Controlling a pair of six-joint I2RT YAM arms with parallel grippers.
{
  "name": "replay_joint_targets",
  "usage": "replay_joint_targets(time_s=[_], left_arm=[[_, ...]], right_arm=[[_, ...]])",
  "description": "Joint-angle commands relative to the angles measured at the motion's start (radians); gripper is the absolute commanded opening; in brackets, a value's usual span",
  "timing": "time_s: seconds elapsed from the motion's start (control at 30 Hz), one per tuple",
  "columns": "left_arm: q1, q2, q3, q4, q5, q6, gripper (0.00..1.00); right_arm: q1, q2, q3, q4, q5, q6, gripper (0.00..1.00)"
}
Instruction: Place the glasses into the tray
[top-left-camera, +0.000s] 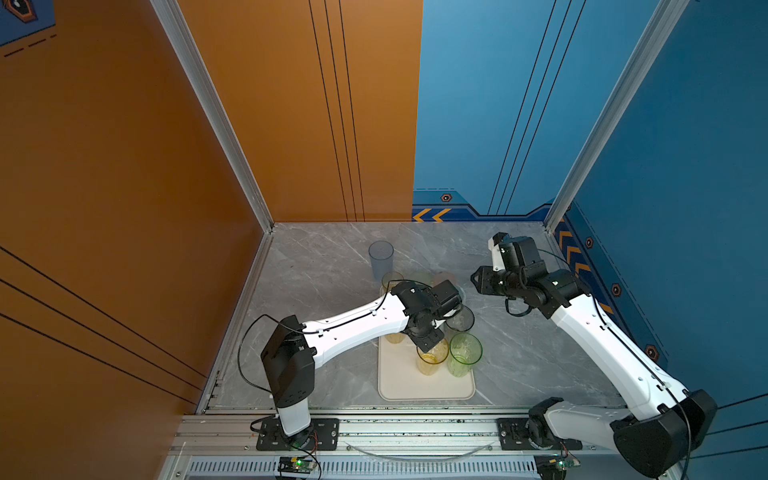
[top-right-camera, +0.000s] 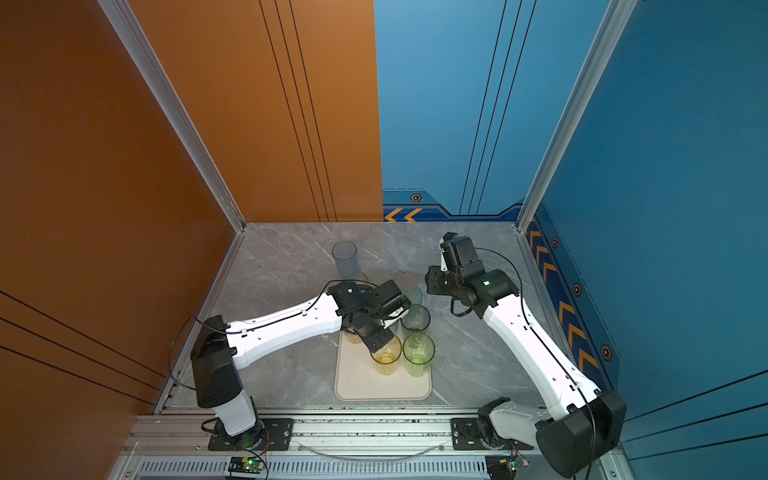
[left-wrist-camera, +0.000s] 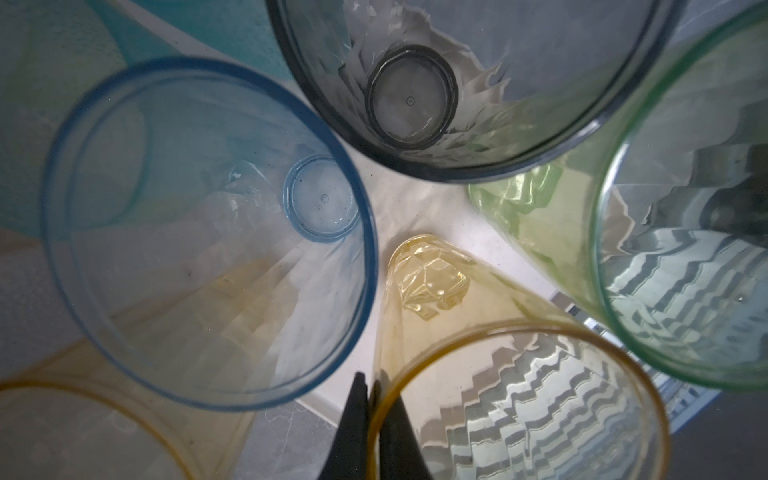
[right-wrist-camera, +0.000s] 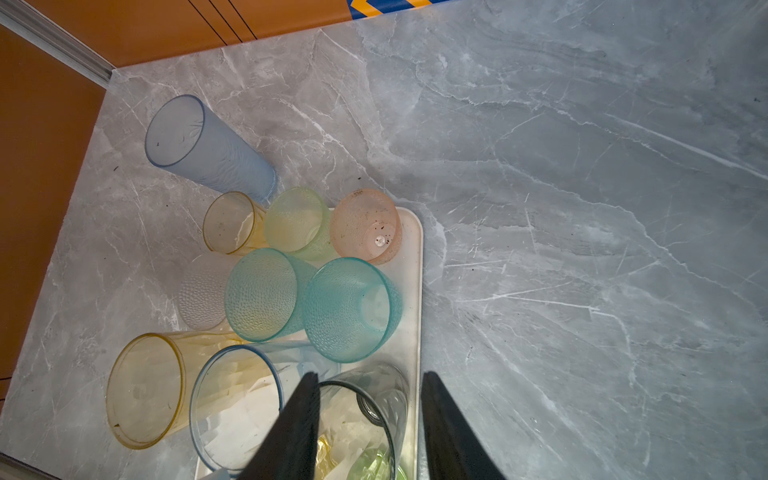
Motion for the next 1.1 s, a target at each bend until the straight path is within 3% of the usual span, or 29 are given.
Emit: replay_joint_targets(time_s=[0.0, 0.37, 1.07], left_arm=[[0.011, 0.021, -0.02, 0.002, 0.02, 0.014, 0.0], [0.012, 0.02, -0.026, 0.002, 0.018, 0.012, 0.0], [0.01, -0.011, -0.027, 0.001, 0.014, 0.006, 0.11]], right_arm=[[-0.006, 0.011, 0.014, 0.012, -0.013, -0.008, 0.4], [-0.006, 0.014, 0.015, 0.015, -0.014, -0.007, 0.4], [-0.005, 0.009, 0.014, 0.016, -0.019, -0.001, 0.4]])
